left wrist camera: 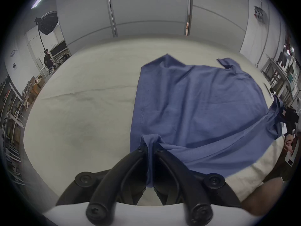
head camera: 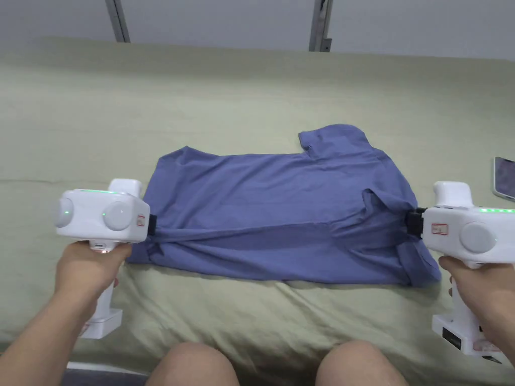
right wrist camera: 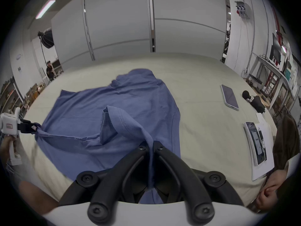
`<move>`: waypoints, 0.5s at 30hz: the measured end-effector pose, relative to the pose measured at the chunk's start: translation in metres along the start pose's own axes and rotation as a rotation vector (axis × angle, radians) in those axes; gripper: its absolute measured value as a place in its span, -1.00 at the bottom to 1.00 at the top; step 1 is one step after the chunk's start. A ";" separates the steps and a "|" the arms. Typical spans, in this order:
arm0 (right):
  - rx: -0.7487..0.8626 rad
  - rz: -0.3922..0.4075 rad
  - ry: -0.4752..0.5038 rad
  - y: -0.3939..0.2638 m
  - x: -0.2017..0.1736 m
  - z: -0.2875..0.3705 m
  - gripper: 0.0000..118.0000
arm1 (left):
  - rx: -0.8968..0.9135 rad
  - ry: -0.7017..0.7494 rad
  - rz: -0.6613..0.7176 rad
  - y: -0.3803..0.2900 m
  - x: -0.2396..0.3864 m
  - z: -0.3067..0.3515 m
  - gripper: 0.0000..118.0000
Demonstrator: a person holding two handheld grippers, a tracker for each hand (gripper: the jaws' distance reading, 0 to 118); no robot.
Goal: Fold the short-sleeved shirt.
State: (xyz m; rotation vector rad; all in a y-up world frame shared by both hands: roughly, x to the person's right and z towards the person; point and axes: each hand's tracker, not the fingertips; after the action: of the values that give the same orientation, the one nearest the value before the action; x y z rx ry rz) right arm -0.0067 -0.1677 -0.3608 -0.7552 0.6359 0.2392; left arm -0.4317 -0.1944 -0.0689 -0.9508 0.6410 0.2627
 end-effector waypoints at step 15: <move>0.099 -0.107 -0.042 -0.017 0.011 0.007 0.92 | 0.078 -0.103 0.050 0.001 -0.016 0.025 1.00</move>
State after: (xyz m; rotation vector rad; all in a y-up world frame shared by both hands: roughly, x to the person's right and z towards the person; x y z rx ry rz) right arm 0.0123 -0.1757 -0.3543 -0.6848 0.5616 0.1238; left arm -0.4355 -0.1726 -0.0492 -0.8415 0.5767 0.3269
